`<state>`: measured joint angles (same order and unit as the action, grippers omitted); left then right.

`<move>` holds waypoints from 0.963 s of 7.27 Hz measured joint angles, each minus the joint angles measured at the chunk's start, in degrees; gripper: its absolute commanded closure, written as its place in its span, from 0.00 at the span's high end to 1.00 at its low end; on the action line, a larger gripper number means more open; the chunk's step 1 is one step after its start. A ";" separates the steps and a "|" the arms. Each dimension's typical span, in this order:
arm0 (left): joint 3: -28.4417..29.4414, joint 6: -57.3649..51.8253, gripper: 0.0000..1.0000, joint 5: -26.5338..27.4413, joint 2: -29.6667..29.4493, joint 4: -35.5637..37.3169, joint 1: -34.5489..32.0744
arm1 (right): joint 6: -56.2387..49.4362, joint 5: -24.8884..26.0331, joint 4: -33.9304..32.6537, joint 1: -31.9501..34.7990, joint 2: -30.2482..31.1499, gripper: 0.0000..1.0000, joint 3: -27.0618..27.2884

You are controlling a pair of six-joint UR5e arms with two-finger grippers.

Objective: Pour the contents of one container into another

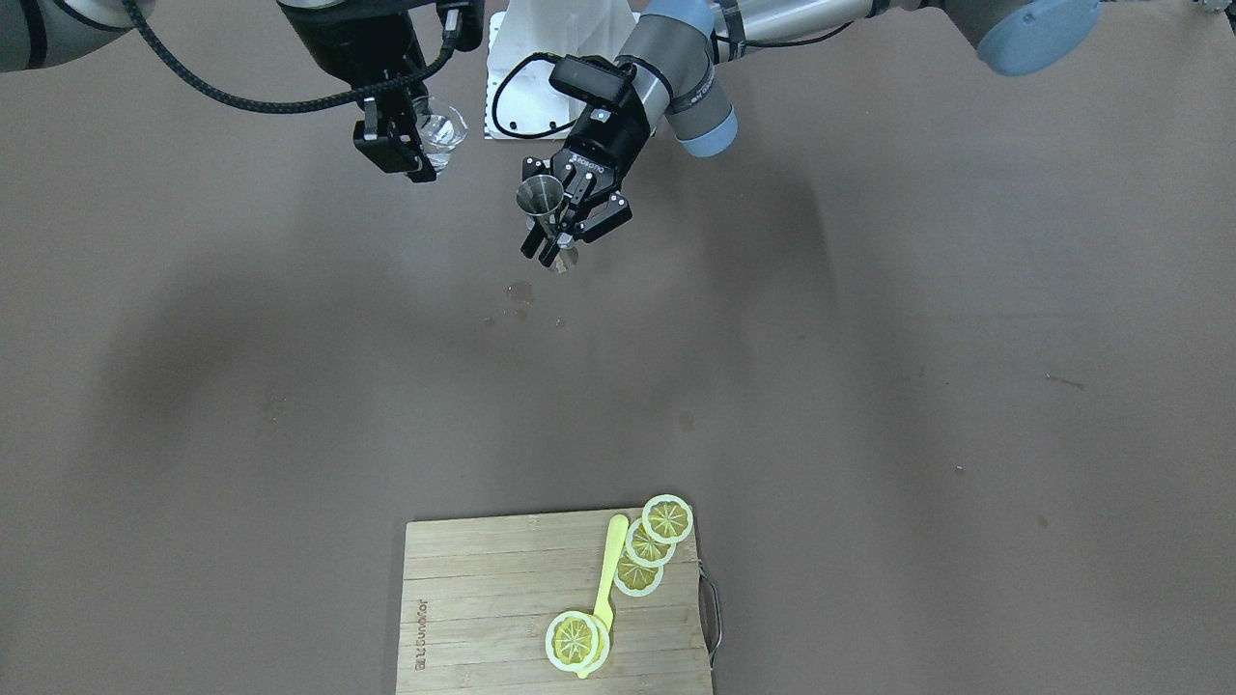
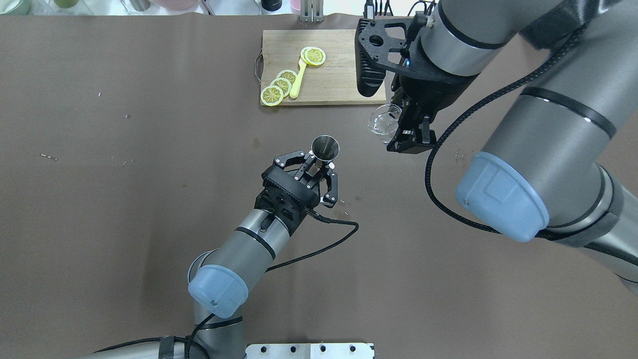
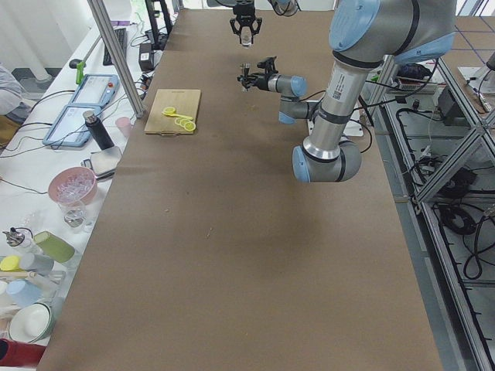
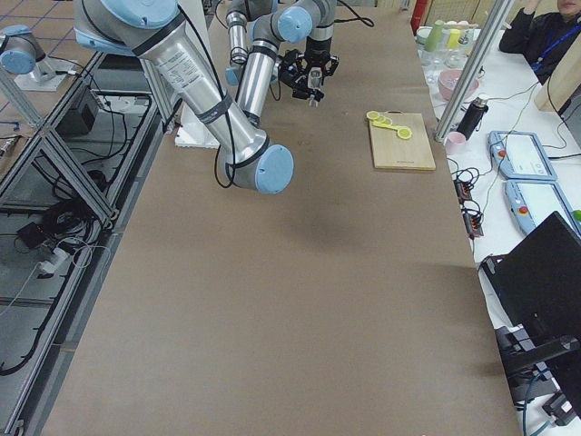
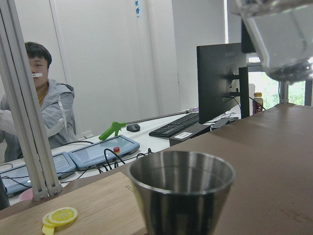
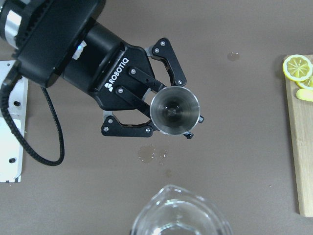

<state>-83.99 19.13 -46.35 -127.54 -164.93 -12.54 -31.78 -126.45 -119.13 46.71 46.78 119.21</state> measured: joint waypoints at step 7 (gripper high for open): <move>-13.39 0.16 0.00 -4.72 11.44 6.32 -5.17 | 0.26 -6.68 23.75 4.51 16.59 0.00 2.52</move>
<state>-97.38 19.29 -51.07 -116.11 -158.61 -17.71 -31.52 -133.13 -95.38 51.22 63.37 121.73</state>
